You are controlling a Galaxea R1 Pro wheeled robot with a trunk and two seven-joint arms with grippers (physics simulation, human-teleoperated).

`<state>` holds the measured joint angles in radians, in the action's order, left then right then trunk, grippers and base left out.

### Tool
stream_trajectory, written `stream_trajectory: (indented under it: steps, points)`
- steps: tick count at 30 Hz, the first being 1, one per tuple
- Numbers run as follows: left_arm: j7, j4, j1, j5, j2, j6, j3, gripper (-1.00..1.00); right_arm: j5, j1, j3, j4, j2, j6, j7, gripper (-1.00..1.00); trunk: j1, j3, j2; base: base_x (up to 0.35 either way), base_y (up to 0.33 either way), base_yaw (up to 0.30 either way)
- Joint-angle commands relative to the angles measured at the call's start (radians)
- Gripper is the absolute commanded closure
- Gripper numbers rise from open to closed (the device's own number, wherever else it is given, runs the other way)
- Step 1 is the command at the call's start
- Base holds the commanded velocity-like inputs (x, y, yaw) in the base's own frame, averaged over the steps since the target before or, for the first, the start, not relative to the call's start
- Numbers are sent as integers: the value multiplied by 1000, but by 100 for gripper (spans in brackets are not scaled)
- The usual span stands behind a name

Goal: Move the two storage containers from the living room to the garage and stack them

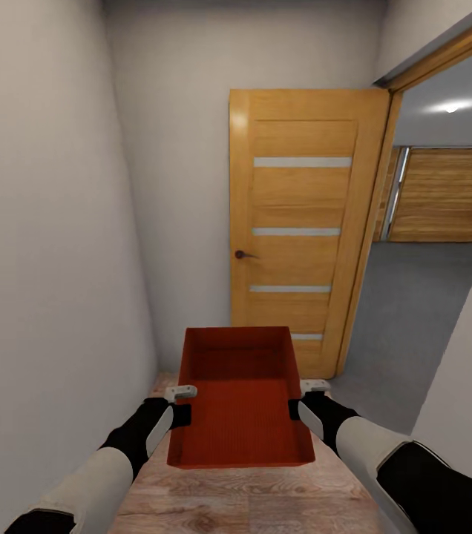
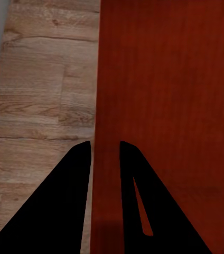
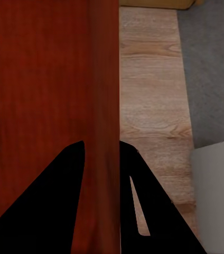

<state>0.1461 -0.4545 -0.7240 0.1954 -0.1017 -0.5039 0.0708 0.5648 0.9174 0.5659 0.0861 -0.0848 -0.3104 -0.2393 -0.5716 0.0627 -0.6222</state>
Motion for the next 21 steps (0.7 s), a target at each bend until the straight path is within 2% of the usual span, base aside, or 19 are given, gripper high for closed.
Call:
stream_trajectory:
  steps: [1,10,21]
  points:
    - [17,2,0,-22,2,-10,11,100,-17,1,22,4,0,-3,-9,100,-1,2,-2,322,0,0]
    - [22,-2,0,-23,2,-5,10,100,-17,1,22,4,0,-3,-8,100,-1,2,-2,289,0,0]
    - [23,-6,0,-25,1,-4,10,100,-17,1,22,4,0,-3,-8,100,-1,2,-2,22,0,0]
